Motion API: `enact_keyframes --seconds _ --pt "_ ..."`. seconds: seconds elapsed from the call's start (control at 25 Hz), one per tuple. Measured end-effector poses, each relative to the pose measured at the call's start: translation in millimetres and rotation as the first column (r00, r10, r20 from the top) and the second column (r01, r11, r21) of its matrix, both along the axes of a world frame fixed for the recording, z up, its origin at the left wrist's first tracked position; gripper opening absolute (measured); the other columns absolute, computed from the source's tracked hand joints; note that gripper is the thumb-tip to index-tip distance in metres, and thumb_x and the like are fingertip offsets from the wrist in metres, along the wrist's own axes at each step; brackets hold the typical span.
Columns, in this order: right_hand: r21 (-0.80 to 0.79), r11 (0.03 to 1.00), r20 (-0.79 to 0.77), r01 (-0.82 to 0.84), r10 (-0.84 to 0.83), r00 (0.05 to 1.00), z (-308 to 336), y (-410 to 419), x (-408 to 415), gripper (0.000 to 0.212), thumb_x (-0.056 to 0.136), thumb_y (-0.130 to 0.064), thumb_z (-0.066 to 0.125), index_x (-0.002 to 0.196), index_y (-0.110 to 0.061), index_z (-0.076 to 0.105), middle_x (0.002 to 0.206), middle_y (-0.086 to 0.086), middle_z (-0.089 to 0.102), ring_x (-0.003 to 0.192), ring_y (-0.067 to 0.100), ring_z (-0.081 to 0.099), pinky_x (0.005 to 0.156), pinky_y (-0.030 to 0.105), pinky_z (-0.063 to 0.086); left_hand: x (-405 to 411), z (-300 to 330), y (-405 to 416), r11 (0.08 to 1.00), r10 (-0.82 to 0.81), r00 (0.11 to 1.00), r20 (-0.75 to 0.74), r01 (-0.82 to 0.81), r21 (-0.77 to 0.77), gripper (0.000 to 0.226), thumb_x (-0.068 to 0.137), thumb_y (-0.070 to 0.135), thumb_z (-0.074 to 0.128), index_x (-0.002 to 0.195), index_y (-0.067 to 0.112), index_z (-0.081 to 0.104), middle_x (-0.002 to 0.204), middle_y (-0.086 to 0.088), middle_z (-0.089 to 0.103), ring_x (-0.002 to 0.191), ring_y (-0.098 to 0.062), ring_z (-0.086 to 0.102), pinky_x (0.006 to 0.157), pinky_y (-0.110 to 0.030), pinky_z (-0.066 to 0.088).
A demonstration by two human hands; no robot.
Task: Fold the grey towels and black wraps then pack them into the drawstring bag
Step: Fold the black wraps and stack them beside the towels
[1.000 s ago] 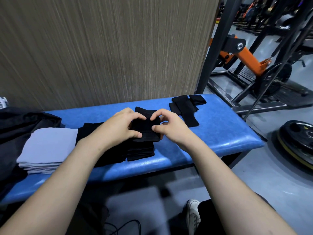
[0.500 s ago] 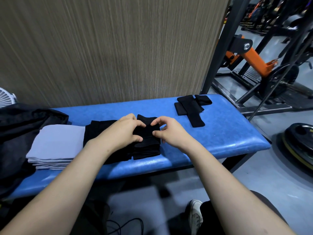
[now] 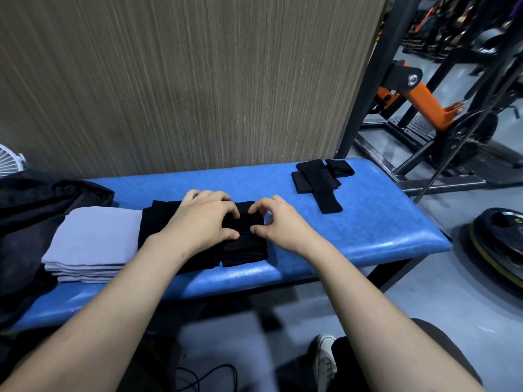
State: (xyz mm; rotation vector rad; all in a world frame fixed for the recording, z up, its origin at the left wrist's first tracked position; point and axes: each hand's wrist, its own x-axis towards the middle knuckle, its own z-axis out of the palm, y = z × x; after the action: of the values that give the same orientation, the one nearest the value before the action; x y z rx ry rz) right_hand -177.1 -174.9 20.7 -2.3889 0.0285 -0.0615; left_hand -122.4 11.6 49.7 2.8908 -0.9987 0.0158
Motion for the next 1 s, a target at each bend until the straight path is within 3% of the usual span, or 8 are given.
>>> enact_keyframes --seconds 0.28,0.44,0.64,0.84,1.0 --pt "-0.084 0.996 -0.032 -0.026 0.024 0.999 -7.3 -1.9 1.9 0.035 0.088 -0.03 0.073 0.121 -0.027 0.062 0.115 -0.002 0.046 0.091 0.013 0.052 0.098 0.04 0.048 3.4 -1.4 -2.7 1.0 -0.004 0.999 -0.045 0.005 0.017 0.043 0.076 0.06 0.071 0.112 0.042 0.055 0.119 0.013 0.048 0.125 -0.013 0.039 0.114 -0.035 0.014" --pt "-0.112 0.994 -0.012 0.004 -0.006 1.0 -0.3 -14.7 -1.0 0.03 0.09 -0.035 0.069 0.118 -0.031 0.062 0.112 -0.004 0.049 0.091 0.011 0.051 0.095 0.04 0.049 9.9 6.2 -10.5 1.0 -0.008 1.0 -0.03 0.009 0.013 0.043 0.079 0.063 0.066 0.115 0.043 0.057 0.119 0.014 0.05 0.126 -0.013 0.038 0.115 -0.036 0.014" --pt "-0.29 0.943 -0.024 0.164 -0.178 0.984 8.9 -68.9 -7.0 0.031 0.091 -0.047 0.063 0.117 -0.03 0.06 0.111 -0.004 0.052 0.102 0.018 0.055 0.089 0.038 0.049 18.5 10.9 -56.8 0.997 -0.036 0.994 0.105 0.042 -0.058 0.04 0.092 0.055 0.054 0.128 0.038 0.054 0.128 0.011 0.056 0.127 -0.016 0.043 0.112 -0.035 0.02" --pt "-0.396 0.842 0.029 0.367 -0.388 0.921 -0.5 -120.0 5.3 0.035 0.088 -0.046 0.061 0.117 -0.027 0.058 0.114 0.002 0.054 0.109 0.027 0.055 0.091 0.042 0.047 51.6 15.2 -127.9 0.998 -0.06 0.997 -0.055 0.058 -0.027 0.057 0.09 0.049 0.06 0.141 0.03 0.043 0.137 0.003 0.053 0.127 -0.021 0.049 0.106 -0.038 0.034" --pt "-0.381 0.798 0.049 0.468 -0.488 0.872 -14.1 -147.3 24.5 0.048 0.086 -0.052 0.063 0.123 -0.023 0.052 0.119 0.005 0.053 0.113 0.03 0.052 0.094 0.042 0.044 81.3 -2.5 -180.1 0.994 -0.034 0.965 -0.26 0.007 -0.106 0.076 0.082 0.045 0.073 0.146 0.026 0.035 0.139 -0.003 0.049 0.127 -0.022 0.05 0.101 -0.043 0.045"
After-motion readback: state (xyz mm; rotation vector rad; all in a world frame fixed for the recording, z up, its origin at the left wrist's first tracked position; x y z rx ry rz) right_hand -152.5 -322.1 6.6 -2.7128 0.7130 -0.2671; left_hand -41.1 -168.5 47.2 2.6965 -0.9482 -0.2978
